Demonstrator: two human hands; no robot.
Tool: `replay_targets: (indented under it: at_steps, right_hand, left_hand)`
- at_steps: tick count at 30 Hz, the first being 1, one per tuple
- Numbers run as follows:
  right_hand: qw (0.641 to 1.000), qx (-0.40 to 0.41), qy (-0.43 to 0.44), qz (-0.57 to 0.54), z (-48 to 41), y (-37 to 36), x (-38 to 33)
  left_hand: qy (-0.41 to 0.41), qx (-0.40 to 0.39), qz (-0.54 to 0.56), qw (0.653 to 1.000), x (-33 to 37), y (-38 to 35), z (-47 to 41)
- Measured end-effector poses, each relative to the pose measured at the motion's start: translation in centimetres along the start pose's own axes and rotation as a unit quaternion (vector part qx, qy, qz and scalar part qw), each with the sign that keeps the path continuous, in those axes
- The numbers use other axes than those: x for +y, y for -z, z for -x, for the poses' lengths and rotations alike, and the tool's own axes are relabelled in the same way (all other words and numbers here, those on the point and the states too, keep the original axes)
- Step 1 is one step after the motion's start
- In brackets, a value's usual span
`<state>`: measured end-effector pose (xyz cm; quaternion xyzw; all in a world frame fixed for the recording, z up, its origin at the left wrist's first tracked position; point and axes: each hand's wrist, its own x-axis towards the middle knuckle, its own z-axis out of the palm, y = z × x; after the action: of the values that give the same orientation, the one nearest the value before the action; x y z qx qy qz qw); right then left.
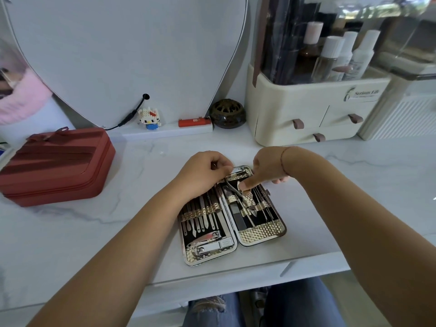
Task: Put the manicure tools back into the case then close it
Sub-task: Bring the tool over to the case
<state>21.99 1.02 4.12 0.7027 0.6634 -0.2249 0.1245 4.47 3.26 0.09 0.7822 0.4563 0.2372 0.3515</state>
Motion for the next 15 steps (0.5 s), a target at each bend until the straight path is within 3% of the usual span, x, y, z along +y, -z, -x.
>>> replay_targets:
  at_steps: [5,10,15]
  right_hand:
    - [0.969,0.080,0.105,-0.207,3.3,-2.5,3.0]
    - [0.947,0.151,0.137,-0.250,7.1,-6.2,4.0]
    - [0.948,0.170,0.121,-0.242,7.2,-7.2,4.2]
  left_hand:
    - [-0.012,-0.010,-0.004,1.000,-0.2,0.2,-0.1]
    - [-0.016,-0.012,-0.007,1.000,-0.2,0.1,-0.2]
    - [-0.014,-0.010,-0.004,1.000,-0.2,0.1,-0.1]
